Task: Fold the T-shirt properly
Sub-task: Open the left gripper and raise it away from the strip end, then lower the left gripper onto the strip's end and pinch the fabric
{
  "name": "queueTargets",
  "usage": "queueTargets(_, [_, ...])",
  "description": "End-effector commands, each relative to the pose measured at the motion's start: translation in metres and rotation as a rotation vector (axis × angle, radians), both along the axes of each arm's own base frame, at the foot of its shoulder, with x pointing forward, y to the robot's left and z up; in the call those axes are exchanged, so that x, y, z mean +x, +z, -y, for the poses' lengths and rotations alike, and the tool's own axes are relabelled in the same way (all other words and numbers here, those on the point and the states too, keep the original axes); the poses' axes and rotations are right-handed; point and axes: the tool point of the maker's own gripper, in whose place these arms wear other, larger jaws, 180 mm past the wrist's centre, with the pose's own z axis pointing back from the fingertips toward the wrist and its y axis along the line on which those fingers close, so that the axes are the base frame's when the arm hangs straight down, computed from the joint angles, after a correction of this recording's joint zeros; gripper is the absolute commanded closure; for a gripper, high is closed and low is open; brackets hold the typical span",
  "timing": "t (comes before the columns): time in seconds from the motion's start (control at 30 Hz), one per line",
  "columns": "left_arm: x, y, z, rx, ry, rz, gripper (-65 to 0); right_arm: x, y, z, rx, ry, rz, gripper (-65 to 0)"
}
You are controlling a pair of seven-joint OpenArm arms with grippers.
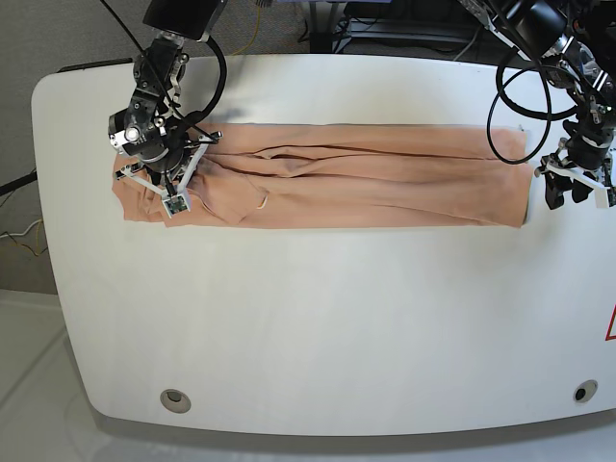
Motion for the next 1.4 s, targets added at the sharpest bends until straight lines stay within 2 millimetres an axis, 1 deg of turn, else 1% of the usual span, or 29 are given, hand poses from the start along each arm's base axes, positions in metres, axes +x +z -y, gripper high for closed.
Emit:
queueTargets(0.0, [0.007, 0.015, 0.000, 0.024, -0.018, 0.066, -30.7, -0.007, -0.003, 0.006, -0.030, -0.001, -0.038, -2.4])
queueTargets(0.17, [0.009, 0.021, 0.001, 0.028, -0.015, 0.111, -30.7, -0.008, -0.004, 0.006, -0.030, -0.001, -0.039, -2.4])
queueTargets(0.27, [0.011, 0.018, 0.007, 0.002, -0.006, 0.139, -30.7, -0.008, -0.004, 0.006, -0.030, -0.001, -0.041, -2.4])
queueTargets(0.43, [0.015, 0.022, 0.009, -0.012, 0.009, 0.205, -30.7, -0.008, -0.004, 0.005, -0.028, -0.001, -0.041, -2.4])
queueTargets(0.53, [0.016, 0.018, 0.014, -0.043, 0.025, 0.239, -30.6, -0.008, -0.004, 0.005, -0.028, -0.001, -0.041, -2.4])
queueTargets(0.73, [0.020, 0.023, 0.019, -0.091, 0.080, 0.387, -30.6, -0.008, -0.004, 0.005, -0.028, -0.001, -0.041, -2.4])
queueTargets(0.9, [0.019, 0.026, 0.024, -0.134, 0.136, 0.509, -30.6, -0.009, -0.005, 0.005, -0.027, -0.001, -0.042, -2.4])
queueTargets(1.0, [0.017, 0.020, 0.024, -0.156, 0.182, 0.542, -30.6, -0.009, -0.005, 0.005, -0.027, -0.001, -0.042, -2.4])
queueTargets(1.17, [0.017, 0.012, 0.024, -0.177, 0.198, 0.539, -30.6, -0.009, -0.005, 0.005, -0.027, -0.001, -0.042, -2.4])
queueTargets(1.27, [0.017, 0.004, 0.030, -0.205, 0.209, 0.530, -30.6, -0.009, -0.005, 0.005, -0.027, -0.001, -0.042, -2.4])
queueTargets(1.37, [0.017, 0.001, 0.033, -0.217, 0.214, 0.529, -30.6, -0.009, -0.005, 0.005, -0.027, -0.001, -0.042, -2.4])
